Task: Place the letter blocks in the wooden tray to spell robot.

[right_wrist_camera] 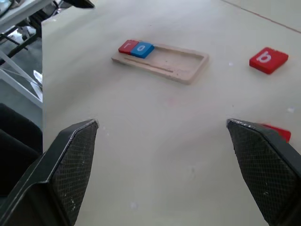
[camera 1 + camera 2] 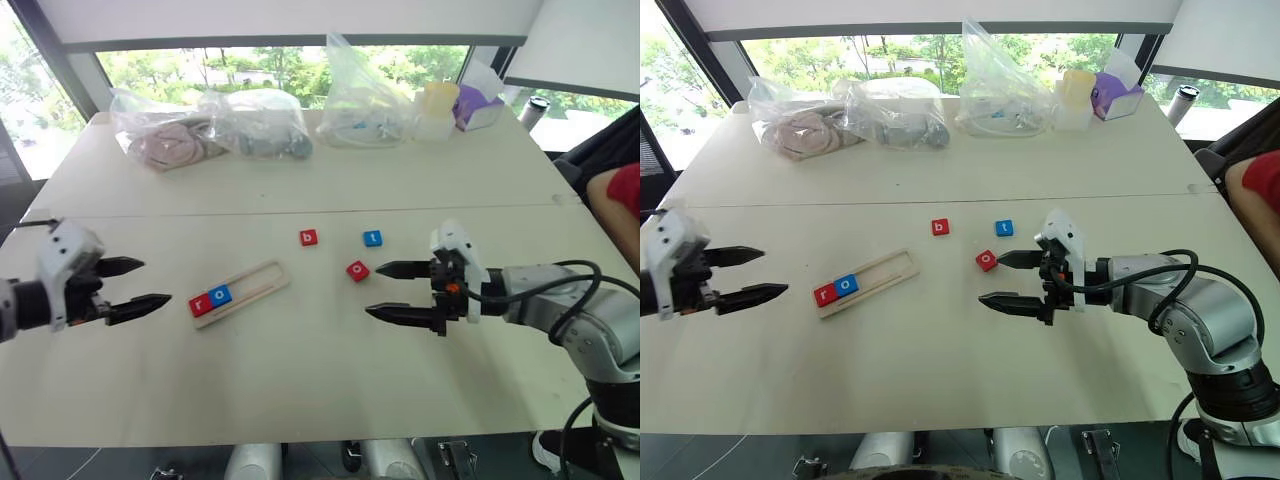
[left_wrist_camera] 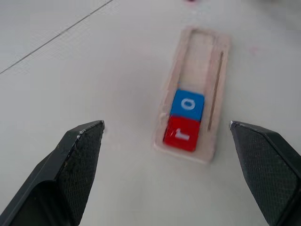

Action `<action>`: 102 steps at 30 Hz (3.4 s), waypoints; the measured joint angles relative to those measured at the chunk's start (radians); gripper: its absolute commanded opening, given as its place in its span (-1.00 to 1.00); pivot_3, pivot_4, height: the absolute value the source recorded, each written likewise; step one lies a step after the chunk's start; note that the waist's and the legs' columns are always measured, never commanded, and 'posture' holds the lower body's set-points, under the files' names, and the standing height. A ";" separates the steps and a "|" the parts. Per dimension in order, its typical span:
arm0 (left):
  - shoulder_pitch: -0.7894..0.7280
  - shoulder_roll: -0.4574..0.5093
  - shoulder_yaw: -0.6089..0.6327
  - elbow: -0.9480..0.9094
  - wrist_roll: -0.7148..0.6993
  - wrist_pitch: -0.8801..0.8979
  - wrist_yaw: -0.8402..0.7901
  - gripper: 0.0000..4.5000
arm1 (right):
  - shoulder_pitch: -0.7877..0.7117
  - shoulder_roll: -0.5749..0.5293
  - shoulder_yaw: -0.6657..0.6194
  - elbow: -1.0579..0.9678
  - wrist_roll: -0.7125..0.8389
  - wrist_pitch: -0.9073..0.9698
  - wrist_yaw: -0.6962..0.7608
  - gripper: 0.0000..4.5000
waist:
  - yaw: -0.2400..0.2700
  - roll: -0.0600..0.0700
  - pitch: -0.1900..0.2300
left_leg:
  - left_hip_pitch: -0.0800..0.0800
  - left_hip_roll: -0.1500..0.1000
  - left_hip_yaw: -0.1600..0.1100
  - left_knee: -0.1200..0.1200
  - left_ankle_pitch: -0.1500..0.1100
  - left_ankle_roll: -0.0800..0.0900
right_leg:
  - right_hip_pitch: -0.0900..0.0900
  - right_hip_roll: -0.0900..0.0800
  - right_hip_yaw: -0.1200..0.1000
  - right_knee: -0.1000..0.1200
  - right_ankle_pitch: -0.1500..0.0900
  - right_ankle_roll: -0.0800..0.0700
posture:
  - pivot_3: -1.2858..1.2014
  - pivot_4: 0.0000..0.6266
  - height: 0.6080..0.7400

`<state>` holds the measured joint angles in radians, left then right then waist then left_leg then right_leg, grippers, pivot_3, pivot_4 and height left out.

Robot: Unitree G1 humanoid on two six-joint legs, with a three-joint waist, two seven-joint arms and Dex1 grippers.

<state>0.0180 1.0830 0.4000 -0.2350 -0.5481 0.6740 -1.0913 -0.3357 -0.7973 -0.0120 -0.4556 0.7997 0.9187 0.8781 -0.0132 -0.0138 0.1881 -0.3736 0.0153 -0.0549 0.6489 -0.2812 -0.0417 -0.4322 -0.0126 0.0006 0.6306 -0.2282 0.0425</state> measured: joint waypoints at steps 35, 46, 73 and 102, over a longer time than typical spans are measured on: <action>-0.107 -0.114 -0.385 0.192 0.262 -0.316 -0.021 0.98 | 0.044 0.072 0.073 -0.047 -0.073 -0.013 -0.091 1.00 | -0.008 0.004 -0.002 | 0.003 0.001 0.001 0.000 0.000 0.000 | 0.001 0.002 0.001 0.002 0.001 0.000 | 0.03 -0.52 1.00; -0.114 -0.114 -0.381 0.223 0.275 -0.331 -0.039 0.98 | 0.063 0.073 0.074 -0.047 -0.085 -0.016 -0.102 1.00 | -0.014 0.012 -0.008 | 0.005 0.001 0.002 -0.001 0.000 0.000 | 0.002 0.002 0.002 0.003 0.001 0.000 | 0.03 -0.52 1.00; -0.140 -0.105 -0.374 0.261 0.302 -0.312 -0.064 0.39 | 0.073 0.110 0.078 -0.045 -0.111 -0.040 -0.125 1.00 | -0.025 0.012 -0.007 | 0.003 0.001 0.001 0.000 0.000 0.000 | 0.001 0.002 0.002 0.003 0.000 0.000 | 0.03 -0.52 1.00; -0.553 -0.228 -0.675 0.487 0.465 -0.539 -0.351 0.98 | -0.062 0.237 0.067 0.037 -0.204 -0.044 -0.331 1.00 | -0.011 0.007 -0.005 | 0.001 0.000 0.001 0.003 0.000 0.001 | 0.000 0.003 0.002 0.005 0.003 0.002 | 0.03 -0.52 1.00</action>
<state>-0.5349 0.8549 -0.2751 0.2515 -0.0830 0.1352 -1.4424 -0.3976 -0.5606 0.0552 -0.4182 0.5957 0.8748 0.5473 -0.0241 -0.0064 0.1826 -0.3724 0.0154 -0.0543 0.6521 -0.2811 -0.0409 -0.4326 -0.0095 0.0030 0.6356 -0.2254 0.0444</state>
